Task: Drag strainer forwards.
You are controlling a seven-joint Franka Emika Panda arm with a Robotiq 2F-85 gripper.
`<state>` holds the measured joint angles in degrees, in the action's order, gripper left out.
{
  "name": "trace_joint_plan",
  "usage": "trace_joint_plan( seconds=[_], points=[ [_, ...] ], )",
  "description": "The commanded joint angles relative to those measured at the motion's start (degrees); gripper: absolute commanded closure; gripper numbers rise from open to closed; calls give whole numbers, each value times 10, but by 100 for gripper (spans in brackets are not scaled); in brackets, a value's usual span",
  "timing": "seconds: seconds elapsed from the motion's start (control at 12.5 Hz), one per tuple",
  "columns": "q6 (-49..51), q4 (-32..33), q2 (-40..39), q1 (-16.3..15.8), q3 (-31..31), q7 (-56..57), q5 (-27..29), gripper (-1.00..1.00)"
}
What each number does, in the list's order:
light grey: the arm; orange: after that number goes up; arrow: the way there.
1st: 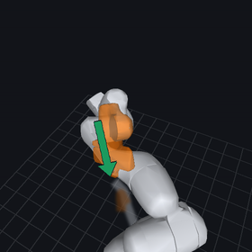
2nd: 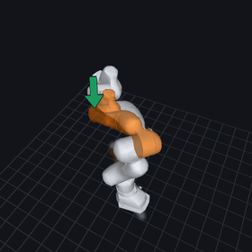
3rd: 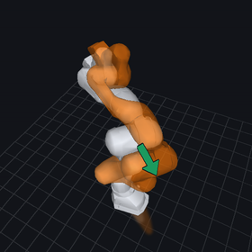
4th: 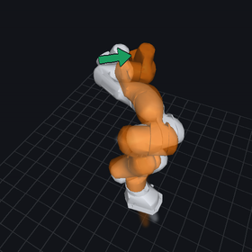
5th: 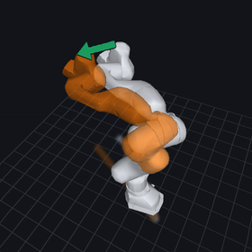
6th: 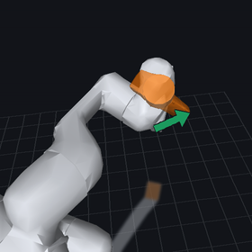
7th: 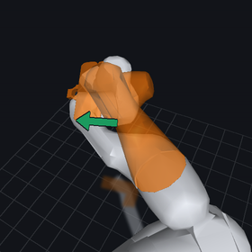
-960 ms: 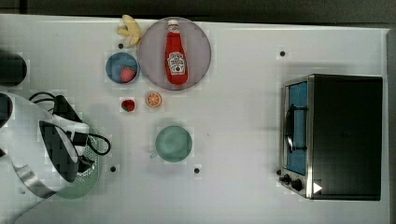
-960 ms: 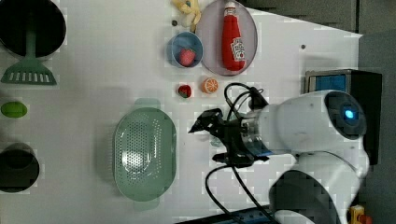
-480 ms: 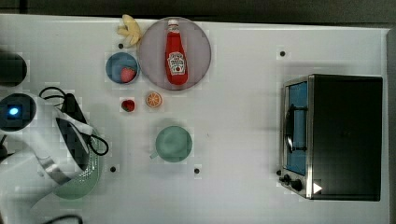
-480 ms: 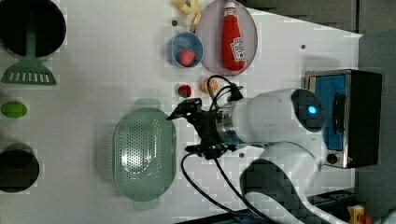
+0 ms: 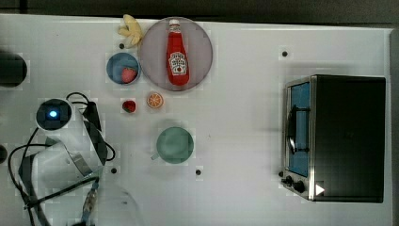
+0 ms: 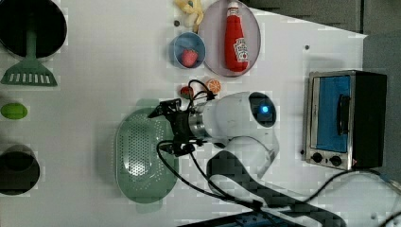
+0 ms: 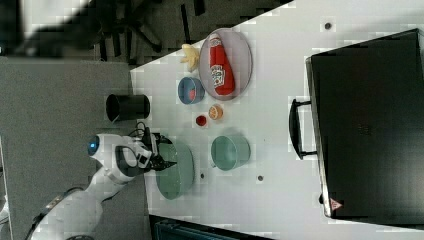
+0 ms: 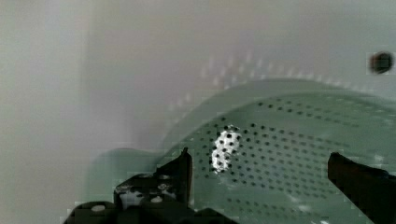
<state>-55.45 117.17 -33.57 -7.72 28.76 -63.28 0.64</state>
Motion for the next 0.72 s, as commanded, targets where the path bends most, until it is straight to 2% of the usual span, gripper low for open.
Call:
trace_joint_plan(
  seconds=[0.08,0.4,0.72],
  points=[
    [-34,-8,2,-54,-29,-57,-1,-100],
    [-50,-22,-12,-90,-69,-110,-1,-100],
    [-52,-70,-40,-98,-86,-110,-1,-100]
  ],
)
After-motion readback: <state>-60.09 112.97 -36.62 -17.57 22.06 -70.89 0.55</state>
